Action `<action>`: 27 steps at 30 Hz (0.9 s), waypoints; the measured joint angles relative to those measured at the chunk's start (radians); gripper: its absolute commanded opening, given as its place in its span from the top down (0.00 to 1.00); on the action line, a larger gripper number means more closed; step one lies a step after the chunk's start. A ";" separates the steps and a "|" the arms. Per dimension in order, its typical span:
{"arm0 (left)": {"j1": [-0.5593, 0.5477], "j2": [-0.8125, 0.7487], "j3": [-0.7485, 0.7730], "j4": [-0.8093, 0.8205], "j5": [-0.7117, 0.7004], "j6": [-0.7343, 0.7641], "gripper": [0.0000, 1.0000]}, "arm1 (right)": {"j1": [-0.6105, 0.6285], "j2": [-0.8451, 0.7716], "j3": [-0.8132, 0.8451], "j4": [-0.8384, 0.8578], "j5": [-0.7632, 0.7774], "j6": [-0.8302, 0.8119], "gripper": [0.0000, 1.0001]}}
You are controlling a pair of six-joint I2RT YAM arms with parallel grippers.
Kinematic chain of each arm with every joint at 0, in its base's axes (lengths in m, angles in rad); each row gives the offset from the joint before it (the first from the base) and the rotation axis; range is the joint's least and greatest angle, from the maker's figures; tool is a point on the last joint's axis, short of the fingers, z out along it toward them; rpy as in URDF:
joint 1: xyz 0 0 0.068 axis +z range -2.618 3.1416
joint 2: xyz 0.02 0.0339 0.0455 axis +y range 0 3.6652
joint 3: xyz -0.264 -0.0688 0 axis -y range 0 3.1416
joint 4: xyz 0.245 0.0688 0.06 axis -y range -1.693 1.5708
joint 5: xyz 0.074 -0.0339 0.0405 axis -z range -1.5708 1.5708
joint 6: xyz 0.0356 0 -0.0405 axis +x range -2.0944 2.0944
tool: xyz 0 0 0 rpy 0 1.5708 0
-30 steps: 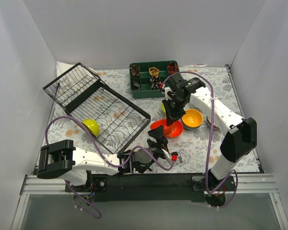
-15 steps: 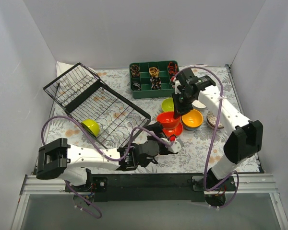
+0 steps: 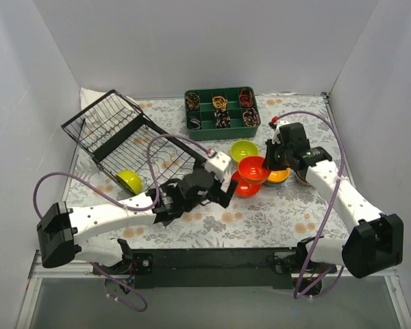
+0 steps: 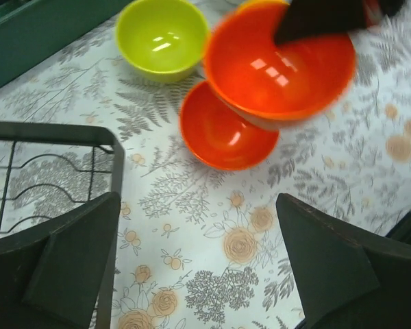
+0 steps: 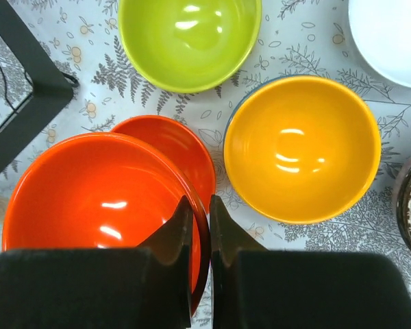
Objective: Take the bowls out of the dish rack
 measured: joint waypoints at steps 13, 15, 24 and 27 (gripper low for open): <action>0.447 -0.030 0.191 -0.404 0.182 -0.422 0.02 | 0.001 -0.195 -0.388 0.511 -0.053 0.000 0.99; 0.496 -0.023 0.229 -0.474 0.184 -0.454 0.02 | 0.007 -0.195 -0.410 0.570 -0.068 -0.001 0.99; 0.636 -0.033 0.285 -0.649 0.184 -0.541 0.02 | 0.038 -0.191 -0.518 0.718 -0.084 -0.017 0.99; 0.647 -0.040 0.290 -0.687 0.182 -0.557 0.02 | 0.040 -0.189 -0.565 0.753 -0.081 -0.023 0.98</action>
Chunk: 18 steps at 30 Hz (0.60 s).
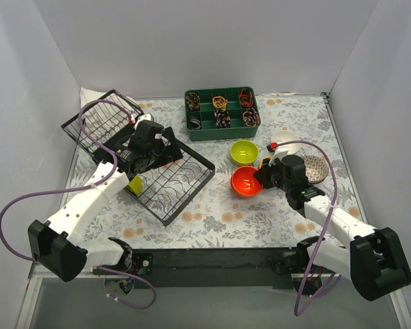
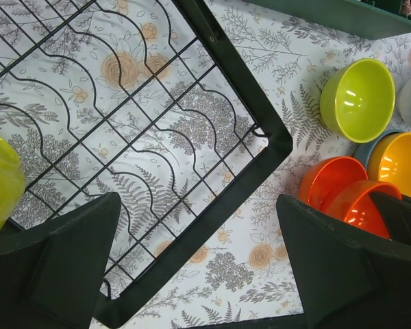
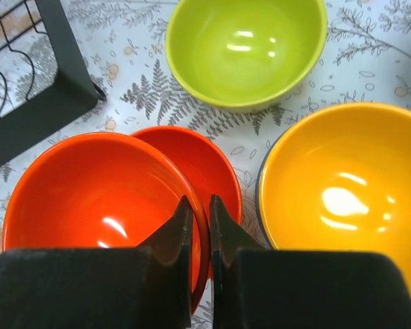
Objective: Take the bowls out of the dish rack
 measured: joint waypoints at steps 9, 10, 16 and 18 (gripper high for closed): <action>0.003 -0.024 0.039 -0.057 -0.013 -0.022 0.02 | 0.000 0.023 -0.061 0.059 0.026 -0.012 0.88; 0.003 -0.027 0.039 -0.058 -0.014 -0.024 0.02 | 0.000 0.023 -0.061 0.067 0.028 -0.012 0.88; 0.006 -0.031 0.039 -0.068 -0.021 -0.031 0.02 | 0.000 0.024 -0.061 0.097 0.036 -0.019 0.85; 0.007 -0.031 0.039 -0.072 -0.023 -0.034 0.02 | 0.000 0.028 -0.061 0.112 0.034 -0.023 0.84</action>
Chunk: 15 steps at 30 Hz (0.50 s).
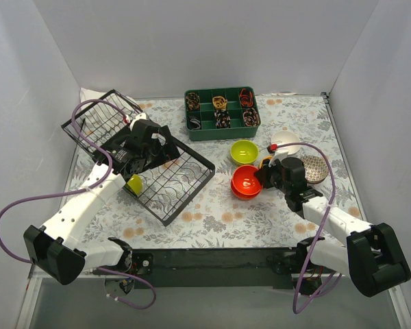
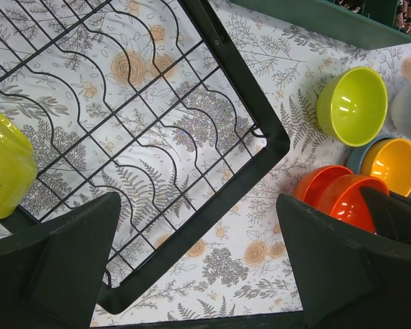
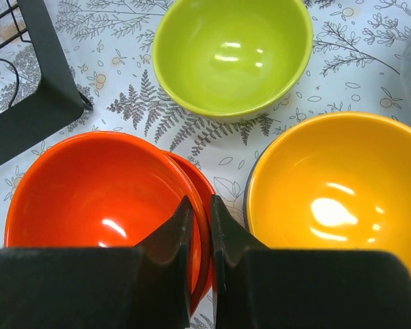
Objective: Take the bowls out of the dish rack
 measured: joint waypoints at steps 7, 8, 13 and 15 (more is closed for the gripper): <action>0.000 -0.010 0.000 -0.012 -0.012 -0.012 0.02 | 0.007 0.031 0.000 0.022 -0.009 -0.015 0.73; 0.000 -0.011 0.000 -0.012 -0.012 -0.013 0.02 | 0.008 0.032 0.000 0.022 -0.010 -0.017 0.67; 0.000 -0.025 0.000 -0.018 -0.017 -0.022 0.02 | 0.011 0.032 0.000 0.043 -0.010 -0.025 0.52; 0.000 -0.027 0.000 -0.021 -0.022 -0.026 0.02 | 0.011 0.029 0.000 0.047 -0.011 -0.031 0.43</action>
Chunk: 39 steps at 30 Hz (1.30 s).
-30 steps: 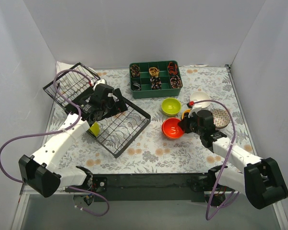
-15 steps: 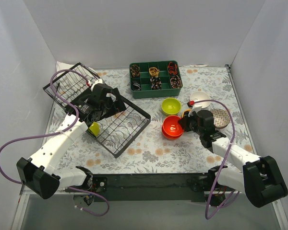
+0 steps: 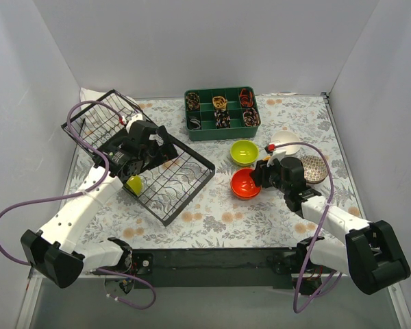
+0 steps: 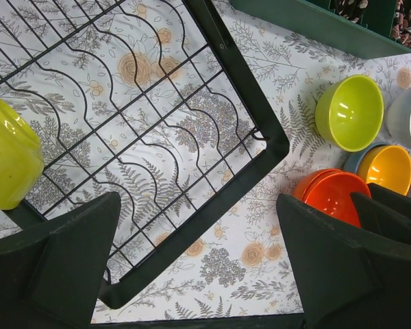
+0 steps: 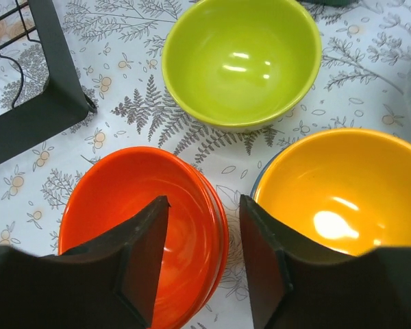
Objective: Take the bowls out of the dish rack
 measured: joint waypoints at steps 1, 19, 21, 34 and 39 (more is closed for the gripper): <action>0.000 0.000 0.000 -0.002 -0.002 -0.002 0.02 | 0.000 -0.003 0.000 0.000 0.000 -0.002 0.39; 0.000 0.010 0.000 -0.168 -0.180 -0.123 0.03 | 0.000 -0.199 0.126 -0.195 0.059 -0.044 0.08; 0.000 0.016 0.000 -0.203 -0.217 -0.163 0.06 | 0.000 -0.212 0.132 -0.220 0.048 -0.043 0.07; 0.214 0.014 -0.170 -0.147 -0.260 -0.208 0.12 | 0.001 -0.282 0.135 -0.328 -0.034 -0.036 0.08; 0.276 0.029 -0.188 -0.095 -0.233 -0.182 0.13 | 0.001 -0.304 0.134 -0.354 -0.050 -0.036 0.08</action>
